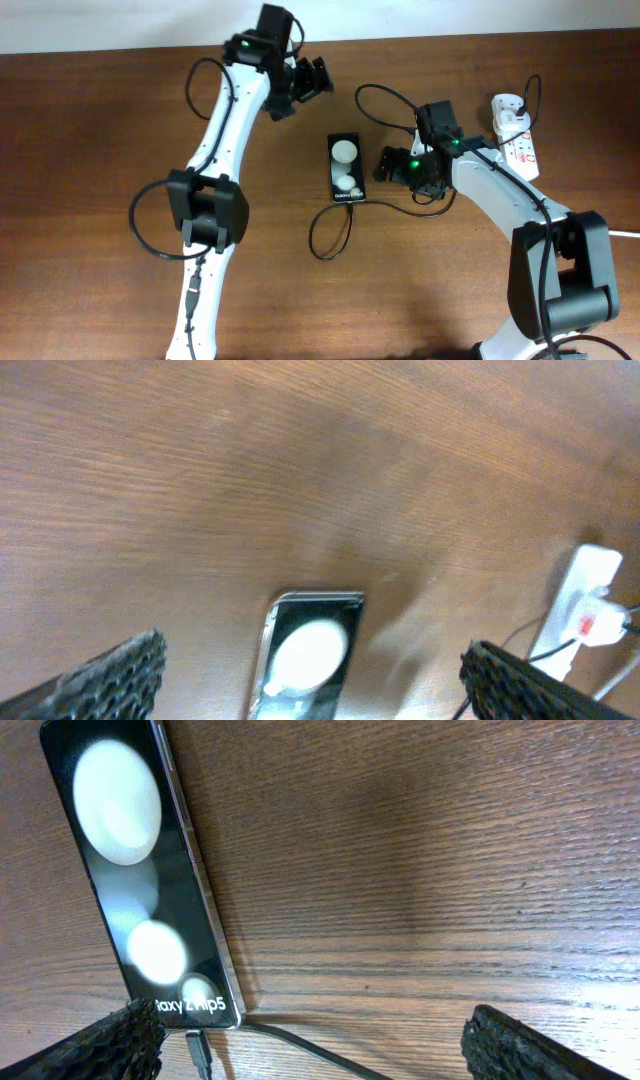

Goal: Plug charger to phone and switch on socket
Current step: 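Raise the left gripper up and away from the phone, then move the right gripper over the power strip's orange switch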

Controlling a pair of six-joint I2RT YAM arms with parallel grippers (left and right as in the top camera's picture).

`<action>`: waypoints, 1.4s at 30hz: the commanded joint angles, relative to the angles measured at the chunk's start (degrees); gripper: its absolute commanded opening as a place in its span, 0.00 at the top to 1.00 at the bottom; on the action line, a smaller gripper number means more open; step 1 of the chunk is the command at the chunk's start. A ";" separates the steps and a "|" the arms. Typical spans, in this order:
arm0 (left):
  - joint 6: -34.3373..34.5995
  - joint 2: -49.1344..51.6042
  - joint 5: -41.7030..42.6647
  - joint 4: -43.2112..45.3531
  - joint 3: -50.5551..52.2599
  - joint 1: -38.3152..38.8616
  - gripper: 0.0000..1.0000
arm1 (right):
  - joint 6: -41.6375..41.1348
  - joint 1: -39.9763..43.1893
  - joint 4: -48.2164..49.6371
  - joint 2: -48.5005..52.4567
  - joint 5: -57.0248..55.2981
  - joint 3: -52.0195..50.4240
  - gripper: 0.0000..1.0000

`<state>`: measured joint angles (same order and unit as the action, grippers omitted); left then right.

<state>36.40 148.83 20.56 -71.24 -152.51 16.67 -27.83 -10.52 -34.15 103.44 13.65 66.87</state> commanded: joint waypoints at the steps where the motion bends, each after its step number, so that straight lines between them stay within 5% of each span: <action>1: -8.31 0.28 -2.84 -8.09 -7.08 -3.21 0.01 | 0.55 0.11 0.37 -1.51 1.90 -0.22 0.01; 6: -18.32 -0.07 -10.51 -25.51 -17.11 -5.11 0.01 | -0.09 0.59 2.08 -1.51 2.49 -0.07 0.01; 15: -20.02 -13.09 -8.98 -25.49 -17.33 -5.05 0.01 | 0.63 7.50 2.01 -1.88 11.43 0.33 0.01; 25: -20.00 -14.14 -8.98 -25.46 -17.31 -5.05 0.01 | 2.12 7.56 0.09 -9.27 7.82 1.86 0.01; 32: -20.00 -14.14 -9.01 -25.46 -17.31 -5.05 0.01 | 6.62 9.97 -19.02 -9.64 -0.63 25.81 0.01; 42: -20.00 -14.14 -9.01 -25.46 -17.31 -5.05 0.01 | 21.68 38.32 -38.58 -1.20 9.46 49.92 0.01</action>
<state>17.47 135.85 11.14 -96.66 -169.29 11.66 -10.13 24.56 -70.52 97.06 18.83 113.06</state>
